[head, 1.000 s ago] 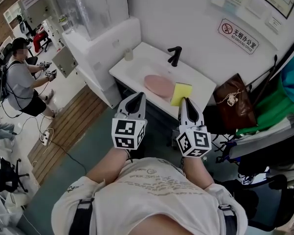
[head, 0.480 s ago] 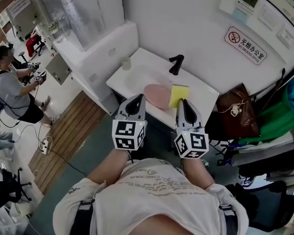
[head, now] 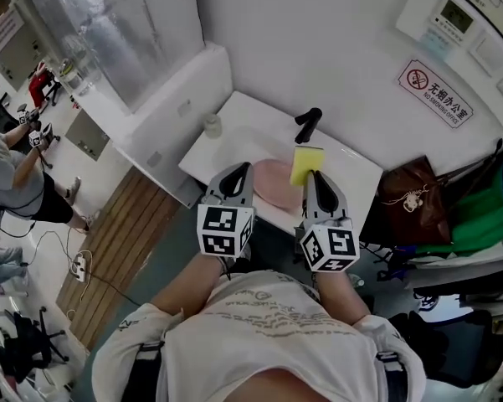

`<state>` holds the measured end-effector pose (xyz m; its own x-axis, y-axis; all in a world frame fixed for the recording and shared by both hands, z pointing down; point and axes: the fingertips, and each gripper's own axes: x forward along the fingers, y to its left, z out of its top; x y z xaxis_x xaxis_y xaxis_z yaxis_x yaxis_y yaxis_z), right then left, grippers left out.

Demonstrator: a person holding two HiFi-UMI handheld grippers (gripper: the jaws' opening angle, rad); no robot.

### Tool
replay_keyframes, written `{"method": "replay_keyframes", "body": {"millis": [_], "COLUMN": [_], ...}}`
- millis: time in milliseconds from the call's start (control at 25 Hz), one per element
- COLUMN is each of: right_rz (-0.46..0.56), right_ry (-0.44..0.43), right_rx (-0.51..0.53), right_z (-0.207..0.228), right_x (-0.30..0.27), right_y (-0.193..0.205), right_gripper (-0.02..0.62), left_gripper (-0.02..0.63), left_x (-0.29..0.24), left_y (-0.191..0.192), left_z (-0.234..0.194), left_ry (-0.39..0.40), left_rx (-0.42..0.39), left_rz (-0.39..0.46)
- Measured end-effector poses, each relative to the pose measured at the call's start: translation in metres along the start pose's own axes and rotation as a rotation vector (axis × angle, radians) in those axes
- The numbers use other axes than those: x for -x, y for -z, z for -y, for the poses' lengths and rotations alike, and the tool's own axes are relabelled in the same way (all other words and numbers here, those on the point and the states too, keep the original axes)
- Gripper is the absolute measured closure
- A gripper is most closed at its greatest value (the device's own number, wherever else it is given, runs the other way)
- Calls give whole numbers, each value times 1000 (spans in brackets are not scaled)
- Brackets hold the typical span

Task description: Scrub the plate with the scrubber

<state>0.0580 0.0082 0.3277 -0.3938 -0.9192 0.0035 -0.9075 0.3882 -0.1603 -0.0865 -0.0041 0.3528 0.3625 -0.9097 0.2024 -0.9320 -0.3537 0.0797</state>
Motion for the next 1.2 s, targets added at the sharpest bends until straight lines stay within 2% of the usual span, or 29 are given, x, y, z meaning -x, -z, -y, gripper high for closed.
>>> {"method": "replay_keyframes", "body": {"millis": [360, 560, 840, 1000, 1200], "right_rz": [-29, -61, -108, -162, -231], "right_ry": [107, 171, 257, 235, 183], "right_rx": [9, 6, -36, -31, 8], "right_z": [16, 31, 62, 73, 88], "right_x": [-54, -64, -56, -58, -67], "right_y": [7, 17, 38, 58, 82], "right_gripper": [557, 557, 557, 557, 557], "left_gripper": [584, 584, 584, 584, 584], "left_x": [-61, -92, -119, -131, -147], "left_y": [0, 22, 54, 74, 103], "left_z": [-32, -44, -43, -44, -48], "left_ry": [117, 182, 224, 223, 214], "left_rx": [11, 70, 114, 107, 108], "left_rz": [-48, -142, -240, -298, -414]}}
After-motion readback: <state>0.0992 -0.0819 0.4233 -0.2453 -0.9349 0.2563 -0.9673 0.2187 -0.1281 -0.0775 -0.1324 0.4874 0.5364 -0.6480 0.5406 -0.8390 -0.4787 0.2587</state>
